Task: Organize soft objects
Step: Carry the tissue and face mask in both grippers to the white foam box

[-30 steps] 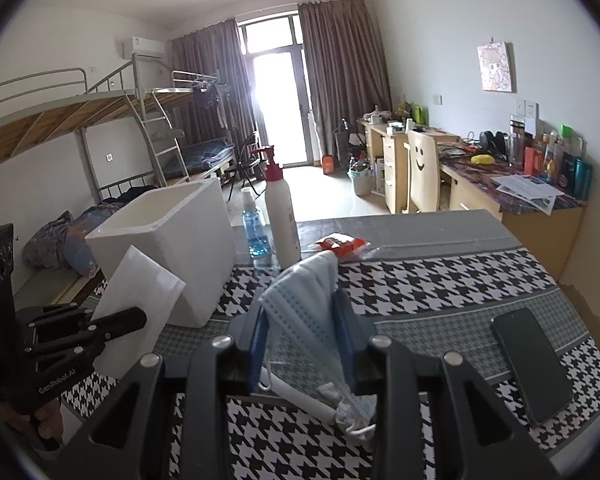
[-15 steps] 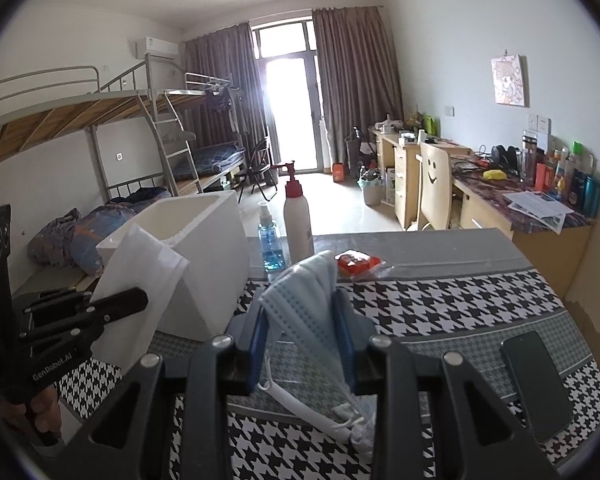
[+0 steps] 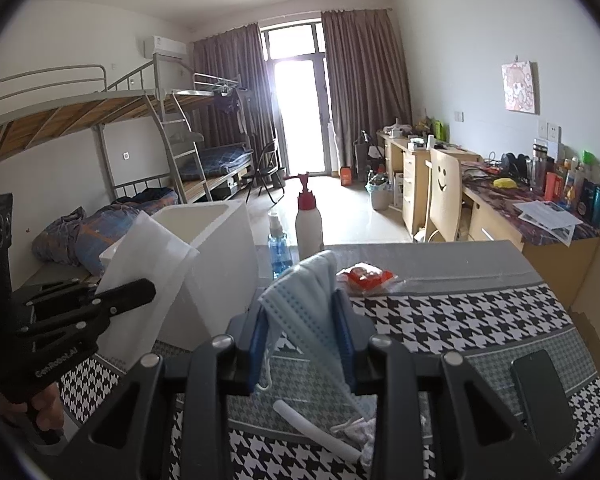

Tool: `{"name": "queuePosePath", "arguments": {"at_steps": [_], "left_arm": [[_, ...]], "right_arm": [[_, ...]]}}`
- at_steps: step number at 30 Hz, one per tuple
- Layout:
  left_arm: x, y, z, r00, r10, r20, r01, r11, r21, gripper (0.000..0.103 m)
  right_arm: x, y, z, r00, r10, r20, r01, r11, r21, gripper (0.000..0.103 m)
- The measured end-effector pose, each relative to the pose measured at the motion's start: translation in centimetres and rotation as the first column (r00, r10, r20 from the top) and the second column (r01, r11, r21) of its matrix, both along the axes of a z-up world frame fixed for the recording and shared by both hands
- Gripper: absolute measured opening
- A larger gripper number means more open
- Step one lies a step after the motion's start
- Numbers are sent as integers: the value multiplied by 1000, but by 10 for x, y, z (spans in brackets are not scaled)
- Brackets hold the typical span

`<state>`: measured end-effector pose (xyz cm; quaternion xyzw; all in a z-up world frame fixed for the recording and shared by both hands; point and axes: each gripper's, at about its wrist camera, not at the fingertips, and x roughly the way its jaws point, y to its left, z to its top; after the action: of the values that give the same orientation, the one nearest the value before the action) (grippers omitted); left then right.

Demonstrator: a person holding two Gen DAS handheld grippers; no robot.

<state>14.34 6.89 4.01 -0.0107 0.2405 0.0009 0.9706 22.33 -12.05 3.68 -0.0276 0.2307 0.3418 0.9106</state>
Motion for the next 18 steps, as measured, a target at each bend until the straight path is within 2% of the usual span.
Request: {"name": "queuePosePath", "arguments": {"at_steps": [18], "left_arm": [[8, 6, 29, 998, 1, 60, -2, 1000, 11, 4]], "right_arm": [[14, 17, 23, 999, 15, 36, -16, 1000, 2, 36]]}}
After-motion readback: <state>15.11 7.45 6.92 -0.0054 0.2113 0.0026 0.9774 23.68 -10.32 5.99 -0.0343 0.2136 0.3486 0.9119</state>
